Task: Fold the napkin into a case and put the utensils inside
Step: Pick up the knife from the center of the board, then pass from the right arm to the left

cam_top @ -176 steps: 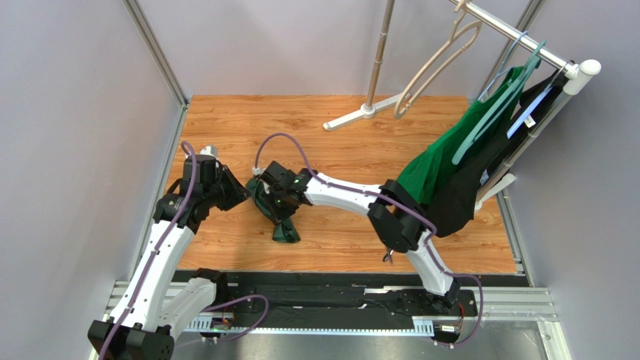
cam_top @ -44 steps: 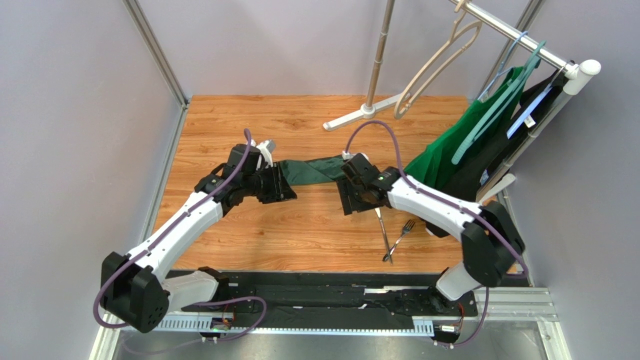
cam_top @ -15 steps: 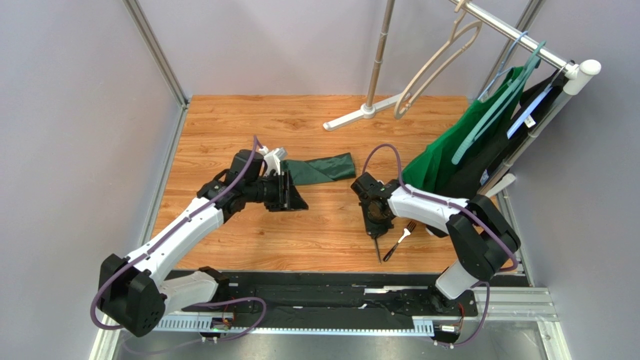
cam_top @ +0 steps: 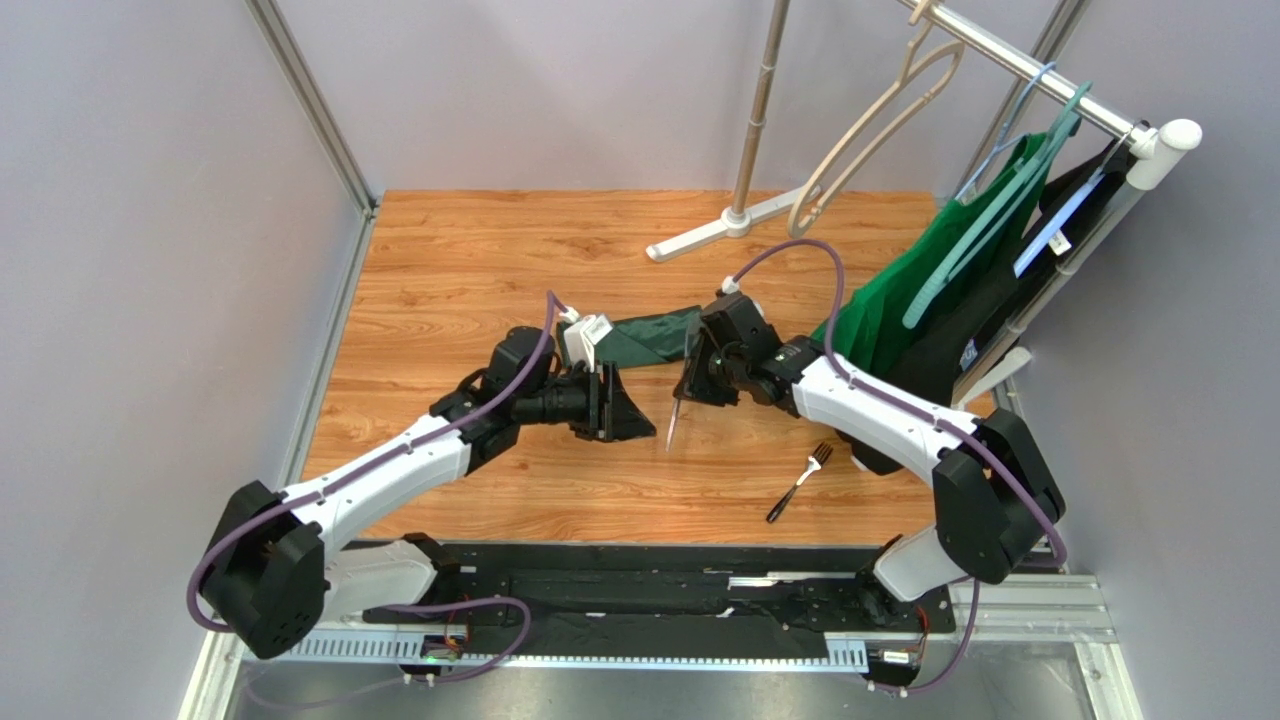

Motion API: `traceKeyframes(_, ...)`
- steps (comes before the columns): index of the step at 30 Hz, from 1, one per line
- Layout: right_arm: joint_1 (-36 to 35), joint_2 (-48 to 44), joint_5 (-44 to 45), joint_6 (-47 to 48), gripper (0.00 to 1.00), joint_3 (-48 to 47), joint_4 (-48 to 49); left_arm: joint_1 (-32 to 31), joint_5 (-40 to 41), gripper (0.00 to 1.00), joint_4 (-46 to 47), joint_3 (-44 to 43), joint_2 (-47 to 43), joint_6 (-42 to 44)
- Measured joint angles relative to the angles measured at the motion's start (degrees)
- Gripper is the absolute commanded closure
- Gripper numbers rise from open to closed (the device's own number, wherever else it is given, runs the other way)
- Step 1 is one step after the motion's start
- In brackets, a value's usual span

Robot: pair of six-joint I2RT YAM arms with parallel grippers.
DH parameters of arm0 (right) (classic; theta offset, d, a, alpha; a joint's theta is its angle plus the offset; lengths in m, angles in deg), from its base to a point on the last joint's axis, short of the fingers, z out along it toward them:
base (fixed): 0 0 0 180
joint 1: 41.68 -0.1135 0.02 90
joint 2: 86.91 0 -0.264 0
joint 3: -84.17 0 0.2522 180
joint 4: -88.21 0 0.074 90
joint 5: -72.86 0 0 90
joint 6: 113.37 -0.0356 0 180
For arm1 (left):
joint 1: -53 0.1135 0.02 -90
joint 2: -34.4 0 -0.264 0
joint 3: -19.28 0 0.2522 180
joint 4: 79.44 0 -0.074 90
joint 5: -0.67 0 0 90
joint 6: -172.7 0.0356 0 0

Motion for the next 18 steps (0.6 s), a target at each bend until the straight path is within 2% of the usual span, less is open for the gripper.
traceKeyframes(8, 0.0, -1.4, -6.8, -13.4, 1.0, 2.7, 13.4, -0.3, 1.7, 0.5, 2.5, -0.9, 7.7, 0.0)
traceKeyframes(13, -0.3, -1.5, -8.8, -17.5, 1.0, 4.3, 16.5, -0.3, 2.8, 0.56, 2.2, -2.0, 9.2, 0.1)
traceKeyframes(18, -1.0, -2.7, -8.9, -17.7, 1.0, 4.8, 16.9, -0.3, 2.9, 0.56, 0.8, -3.4, 8.3, 0.9)
